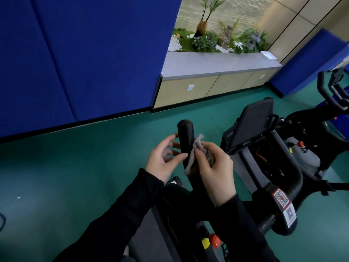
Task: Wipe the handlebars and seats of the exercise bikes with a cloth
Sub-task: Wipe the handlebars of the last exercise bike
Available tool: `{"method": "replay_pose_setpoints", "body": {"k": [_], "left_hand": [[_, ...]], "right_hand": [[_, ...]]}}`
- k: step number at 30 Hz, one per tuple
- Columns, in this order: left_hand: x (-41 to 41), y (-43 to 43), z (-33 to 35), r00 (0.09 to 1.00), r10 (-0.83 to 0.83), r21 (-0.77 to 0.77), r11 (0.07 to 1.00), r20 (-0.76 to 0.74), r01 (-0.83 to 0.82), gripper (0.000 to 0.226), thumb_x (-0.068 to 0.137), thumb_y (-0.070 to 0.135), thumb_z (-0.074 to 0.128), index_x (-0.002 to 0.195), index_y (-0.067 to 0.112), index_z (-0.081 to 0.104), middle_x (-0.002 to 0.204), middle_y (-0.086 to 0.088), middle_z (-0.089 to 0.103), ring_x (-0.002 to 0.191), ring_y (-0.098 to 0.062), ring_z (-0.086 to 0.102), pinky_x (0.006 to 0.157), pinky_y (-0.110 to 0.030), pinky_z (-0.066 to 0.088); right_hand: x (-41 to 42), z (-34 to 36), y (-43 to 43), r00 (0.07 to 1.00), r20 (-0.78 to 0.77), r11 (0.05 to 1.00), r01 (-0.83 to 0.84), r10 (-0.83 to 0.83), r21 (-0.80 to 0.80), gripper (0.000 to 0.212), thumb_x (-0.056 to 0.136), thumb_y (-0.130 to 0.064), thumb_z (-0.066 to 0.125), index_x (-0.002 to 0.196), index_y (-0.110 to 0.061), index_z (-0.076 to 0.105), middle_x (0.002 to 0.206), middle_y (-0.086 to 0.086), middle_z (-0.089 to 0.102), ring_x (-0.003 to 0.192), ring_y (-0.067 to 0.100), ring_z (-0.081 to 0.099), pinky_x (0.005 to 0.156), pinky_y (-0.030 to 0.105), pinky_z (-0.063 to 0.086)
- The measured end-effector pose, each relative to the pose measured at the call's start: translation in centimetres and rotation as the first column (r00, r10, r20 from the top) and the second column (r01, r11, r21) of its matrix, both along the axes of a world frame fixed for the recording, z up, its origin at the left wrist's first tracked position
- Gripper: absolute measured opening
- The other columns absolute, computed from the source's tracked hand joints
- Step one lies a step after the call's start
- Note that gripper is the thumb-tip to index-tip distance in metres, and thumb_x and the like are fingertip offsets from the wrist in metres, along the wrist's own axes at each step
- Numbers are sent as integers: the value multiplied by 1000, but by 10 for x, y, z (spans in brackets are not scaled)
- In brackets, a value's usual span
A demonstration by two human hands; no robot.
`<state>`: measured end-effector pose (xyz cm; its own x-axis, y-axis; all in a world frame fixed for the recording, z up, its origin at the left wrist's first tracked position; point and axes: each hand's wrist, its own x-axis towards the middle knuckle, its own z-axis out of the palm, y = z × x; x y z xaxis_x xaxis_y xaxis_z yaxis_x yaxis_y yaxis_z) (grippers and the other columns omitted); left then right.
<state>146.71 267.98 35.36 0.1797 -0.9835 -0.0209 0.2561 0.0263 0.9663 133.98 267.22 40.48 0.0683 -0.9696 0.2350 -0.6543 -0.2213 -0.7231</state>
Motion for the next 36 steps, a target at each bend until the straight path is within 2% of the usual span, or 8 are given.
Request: {"method": "replay_pose_setpoints", "body": {"k": [7, 11, 18, 21, 25, 29, 32, 36], "left_hand": [[-11, 5, -3, 996, 90, 14, 996, -21, -89, 33, 83, -2, 65, 104, 24, 60, 86, 8, 58, 61, 7, 55, 62, -8, 42], [-17, 10, -5, 995, 97, 51, 994, -37, -95, 22, 84, 6, 67, 99, 21, 63, 89, 7, 63, 71, 0, 57, 68, -12, 45], [-36, 17, -7, 981, 163, 102, 983, -105, -152, 21, 85, 5, 66, 102, 16, 61, 90, 5, 60, 82, -14, 54, 77, -18, 46], [-42, 16, -10, 965, 197, 121, 977, -174, -177, 22, 85, 5, 64, 106, 10, 61, 93, -2, 60, 89, -19, 54, 85, -31, 47], [-50, 15, -16, 923, 267, 125, 962, -278, -241, 20, 84, 3, 65, 102, 10, 63, 83, 7, 62, 70, 0, 57, 64, -9, 42], [-58, 12, -22, 843, 320, 135, 947, -433, -290, 22, 82, -4, 64, 101, 7, 64, 68, 17, 68, 60, 8, 59, 58, -5, 42], [-64, 11, -25, 813, 335, 151, 942, -477, -300, 24, 81, -3, 65, 105, -1, 65, 72, 14, 69, 62, 7, 60, 59, -5, 42], [-64, 7, -26, 784, 342, 160, 939, -519, -304, 26, 80, -3, 67, 106, -4, 64, 84, 1, 67, 69, 0, 62, 67, -8, 46]], "right_hand": [[5, 17, -4, 997, 75, 947, -4, 30, -320, 14, 86, -4, 64, 93, -17, 63, 80, -12, 62, 71, 3, 58, 67, 18, 46], [3, 41, -31, 937, -202, 823, -348, 286, -449, 14, 83, 1, 61, 96, -3, 66, 88, 5, 64, 80, 12, 57, 73, 18, 44], [23, 75, -87, 280, -693, 377, -926, 664, -14, 14, 87, -4, 61, 99, -1, 69, 94, 15, 67, 89, 35, 63, 78, 45, 49], [32, 84, -97, 57, -723, 260, -950, 688, 172, 14, 90, -14, 64, 98, -3, 69, 93, 13, 66, 88, 34, 61, 78, 44, 49], [45, 88, -96, -202, -710, 93, -931, 675, 354, 11, 91, -15, 64, 90, -6, 71, 86, 9, 66, 85, 31, 59, 75, 40, 48], [49, 83, -87, -426, -697, -16, -859, 577, 512, 9, 89, -12, 62, 92, -12, 71, 90, 4, 68, 89, 25, 60, 77, 38, 48], [52, 86, -91, -460, -679, -26, -838, 571, 546, 12, 92, -17, 60, 93, -11, 70, 90, 5, 67, 88, 26, 61, 76, 41, 49], [55, 91, -96, -340, -724, 46, -889, 600, 456, 15, 91, -21, 60, 89, -9, 70, 85, 8, 65, 80, 28, 60, 70, 44, 50]]}}
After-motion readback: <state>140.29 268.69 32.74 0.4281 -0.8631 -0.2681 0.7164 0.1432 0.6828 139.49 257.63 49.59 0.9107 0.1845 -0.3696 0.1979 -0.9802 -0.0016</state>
